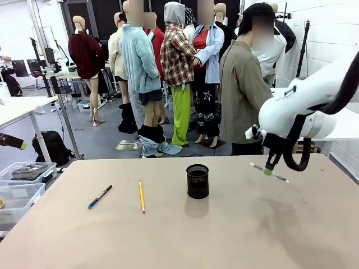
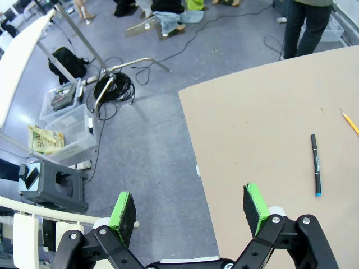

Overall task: Place the pens into the pen holder.
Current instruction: Pick up a writing instrument from the table and place it into the Pen holder.

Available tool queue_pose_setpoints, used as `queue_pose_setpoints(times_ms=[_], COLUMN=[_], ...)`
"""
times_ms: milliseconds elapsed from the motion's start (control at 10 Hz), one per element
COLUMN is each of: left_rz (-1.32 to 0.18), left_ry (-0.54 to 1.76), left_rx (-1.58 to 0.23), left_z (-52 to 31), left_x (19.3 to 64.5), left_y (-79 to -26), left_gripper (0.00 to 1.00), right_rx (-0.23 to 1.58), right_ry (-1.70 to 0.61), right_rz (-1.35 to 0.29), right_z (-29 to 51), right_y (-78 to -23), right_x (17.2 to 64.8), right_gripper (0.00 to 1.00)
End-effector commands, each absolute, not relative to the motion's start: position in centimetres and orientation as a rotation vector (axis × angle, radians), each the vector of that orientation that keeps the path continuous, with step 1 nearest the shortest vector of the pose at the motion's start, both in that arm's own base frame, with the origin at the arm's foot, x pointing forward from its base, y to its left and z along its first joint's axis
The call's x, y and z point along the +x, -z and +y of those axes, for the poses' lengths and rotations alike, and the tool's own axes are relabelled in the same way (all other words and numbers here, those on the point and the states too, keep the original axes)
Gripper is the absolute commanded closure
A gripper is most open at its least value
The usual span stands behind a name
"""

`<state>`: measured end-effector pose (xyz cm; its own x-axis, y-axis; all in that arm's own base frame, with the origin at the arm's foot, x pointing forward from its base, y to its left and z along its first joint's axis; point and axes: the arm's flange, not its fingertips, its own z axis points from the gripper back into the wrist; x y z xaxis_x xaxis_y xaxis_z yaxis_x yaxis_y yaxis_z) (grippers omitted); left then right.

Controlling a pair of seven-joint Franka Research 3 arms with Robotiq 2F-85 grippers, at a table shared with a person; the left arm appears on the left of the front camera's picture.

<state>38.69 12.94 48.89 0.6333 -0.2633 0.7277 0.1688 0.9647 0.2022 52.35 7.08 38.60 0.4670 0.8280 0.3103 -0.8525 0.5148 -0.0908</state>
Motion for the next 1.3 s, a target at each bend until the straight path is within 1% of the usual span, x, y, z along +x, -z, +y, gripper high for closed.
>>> queue_pose_setpoints(times_ms=[0,100,200,300,400,600,700,800,900,1000,1100,1200], left_rz=[-0.854,-0.854,-0.854,-0.854,-0.854,-0.854,-0.854,-0.854,-0.854,-0.854,-0.854,-0.854], left_ry=[0.240,0.240,0.240,0.240,0.240,0.240,0.240,0.240,0.240,0.240,0.240,0.240], left_rx=[0.118,0.118,0.118,0.118,0.118,0.118,0.118,0.118,0.118,0.118,0.118,0.118], left_z=[13.0,13.0,13.0,13.0,13.0,13.0,13.0,13.0,13.0,13.0,13.0,13.0], left_x=[38.7,38.7,38.7,38.7,38.7,38.7,38.7,38.7,38.7,38.7,38.7,38.7], left_y=[-48.8,-48.8,-48.8,-48.8,-48.8,-48.8,-48.8,-48.8,-48.8,-48.8,-48.8,-48.8], left_gripper=[0.00,0.00,0.00,0.00,0.00,0.00,0.00,0.00,0.00,0.00,0.00,0.00], right_rx=[0.270,0.345,0.433,0.514,0.601,0.706,0.677,0.662,0.662,0.699,0.730,0.832], right_ry=[-1.220,-1.266,-1.312,-1.326,-1.322,-1.378,-1.390,-1.354,-1.354,-1.374,-1.480,-1.501], right_rz=[-0.586,-0.717,-0.794,-0.834,-0.822,-0.848,-0.787,-0.865,-0.865,-0.832,-0.939,-0.931], right_z=[6.9,8.6,10.7,13.2,16.0,19.7,20.4,19.8,19.8,20.9,21.2,22.7], right_y=[-40.2,-41.1,-41.7,-42.0,-42.1,-42.1,-41.9,-43.0,-43.0,-41.7,-41.2,-40.5], right_x=[50.2,50.4,51.0,51.5,51.7,51.6,51.8,50.5,50.5,50.8,50.6,51.6], right_gripper=[1.00,1.00,1.00,1.00,1.00,1.00,1.00,1.00,1.00,1.00,1.00,1.00])
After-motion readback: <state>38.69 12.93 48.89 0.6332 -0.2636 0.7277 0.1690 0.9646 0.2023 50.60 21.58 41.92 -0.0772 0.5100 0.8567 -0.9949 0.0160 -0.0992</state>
